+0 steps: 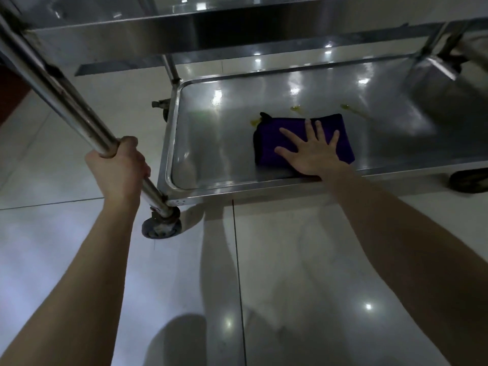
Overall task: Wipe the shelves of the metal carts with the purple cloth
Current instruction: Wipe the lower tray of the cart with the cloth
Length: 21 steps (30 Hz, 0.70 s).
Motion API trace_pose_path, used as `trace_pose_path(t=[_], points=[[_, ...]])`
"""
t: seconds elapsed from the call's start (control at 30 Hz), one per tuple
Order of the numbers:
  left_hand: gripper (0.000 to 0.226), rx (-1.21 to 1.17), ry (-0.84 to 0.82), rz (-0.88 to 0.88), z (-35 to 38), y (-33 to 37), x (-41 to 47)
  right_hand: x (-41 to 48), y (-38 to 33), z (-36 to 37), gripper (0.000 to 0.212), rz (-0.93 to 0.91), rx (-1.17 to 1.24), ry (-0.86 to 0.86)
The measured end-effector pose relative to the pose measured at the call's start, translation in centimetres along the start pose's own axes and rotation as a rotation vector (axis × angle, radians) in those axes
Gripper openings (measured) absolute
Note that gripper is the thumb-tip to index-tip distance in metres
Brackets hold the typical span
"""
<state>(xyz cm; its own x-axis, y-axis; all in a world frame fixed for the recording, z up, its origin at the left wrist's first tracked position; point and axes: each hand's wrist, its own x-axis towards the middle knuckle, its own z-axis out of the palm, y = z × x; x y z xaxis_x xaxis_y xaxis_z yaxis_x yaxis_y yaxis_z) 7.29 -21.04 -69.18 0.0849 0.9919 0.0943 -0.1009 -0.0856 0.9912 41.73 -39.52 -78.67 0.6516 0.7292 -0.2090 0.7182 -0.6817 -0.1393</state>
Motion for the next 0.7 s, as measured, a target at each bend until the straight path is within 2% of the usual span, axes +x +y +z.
trace_pose_path(t=[0.17,0.27,0.4,0.53,0.6,0.7], points=[[0.035,-0.032,0.003,0.015,-0.2,-0.8,0.1,5.3,-0.8,-1.4,0.094,0.069,0.029,0.023],[0.033,-0.038,0.027,0.012,-0.1,-1.1,0.3,7.8,-4.9,-2.1,0.099,0.05,0.02,0.028],[0.037,-0.038,0.032,0.007,0.3,-0.8,0.3,7.3,-15.6,-0.8,0.096,-0.156,0.004,0.023],[0.037,-0.043,0.002,0.004,0.1,-0.7,0.4,2.8,-26.0,1.9,0.082,-0.425,-0.07,-0.014],[0.04,-0.033,-0.02,0.008,0.0,-0.5,0.4,0.8,-27.2,2.6,0.075,-0.498,-0.07,-0.038],[0.043,-0.034,-0.019,0.008,0.1,-0.1,0.4,-1.4,-25.0,2.5,0.069,-0.574,-0.039,-0.063]])
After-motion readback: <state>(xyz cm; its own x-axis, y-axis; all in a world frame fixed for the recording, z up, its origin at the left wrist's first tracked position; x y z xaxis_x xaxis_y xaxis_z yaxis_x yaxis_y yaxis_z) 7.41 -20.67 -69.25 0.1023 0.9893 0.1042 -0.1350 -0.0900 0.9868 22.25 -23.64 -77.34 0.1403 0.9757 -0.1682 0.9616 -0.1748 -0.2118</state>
